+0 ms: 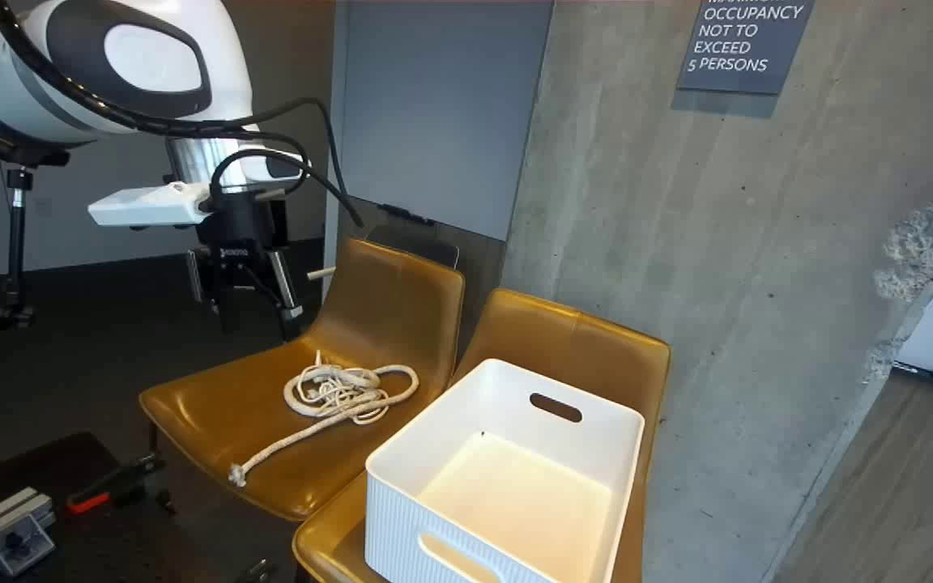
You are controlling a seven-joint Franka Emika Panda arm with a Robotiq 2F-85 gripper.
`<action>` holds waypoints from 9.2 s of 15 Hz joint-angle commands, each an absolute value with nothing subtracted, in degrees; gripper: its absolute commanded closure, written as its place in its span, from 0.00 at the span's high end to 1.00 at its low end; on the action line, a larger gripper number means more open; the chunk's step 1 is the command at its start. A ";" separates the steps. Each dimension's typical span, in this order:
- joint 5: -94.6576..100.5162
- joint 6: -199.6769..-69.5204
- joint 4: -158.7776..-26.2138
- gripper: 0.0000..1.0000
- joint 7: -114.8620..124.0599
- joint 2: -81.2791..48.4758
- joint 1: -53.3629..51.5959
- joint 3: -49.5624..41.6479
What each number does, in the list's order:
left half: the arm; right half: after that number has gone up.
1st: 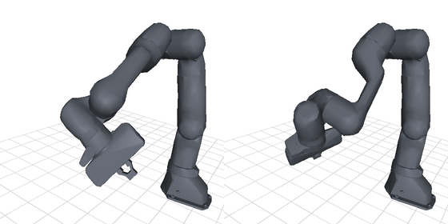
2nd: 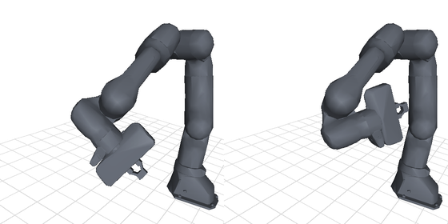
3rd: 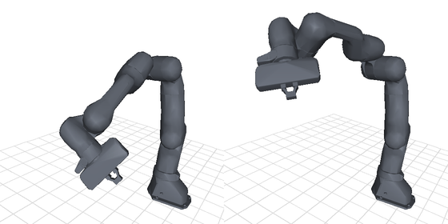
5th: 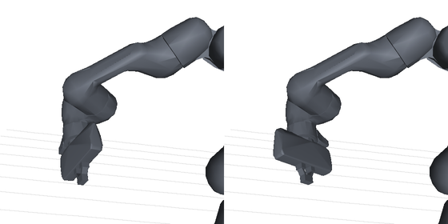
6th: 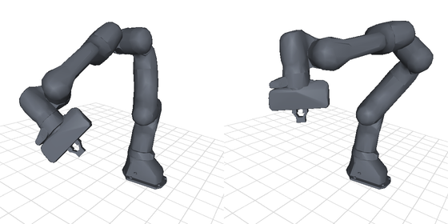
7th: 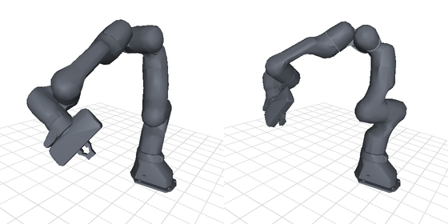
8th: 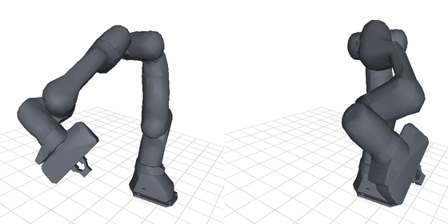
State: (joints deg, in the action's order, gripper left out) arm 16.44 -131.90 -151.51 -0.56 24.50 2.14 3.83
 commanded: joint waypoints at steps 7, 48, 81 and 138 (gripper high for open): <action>16.58 -131.69 -151.42 1.00 -0.44 24.52 1.73 3.46; 28.50 -152.86 -99.04 1.00 11.10 -39.78 -13.78 -4.88; 17.77 -137.35 -85.11 0.00 -1.77 -49.69 -13.08 -1.06; 18.04 -102.48 -51.14 0.00 -34.67 -29.16 14.30 -5.86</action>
State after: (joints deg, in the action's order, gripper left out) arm 20.30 -99.20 -42.83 -35.68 -32.27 12.96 -6.95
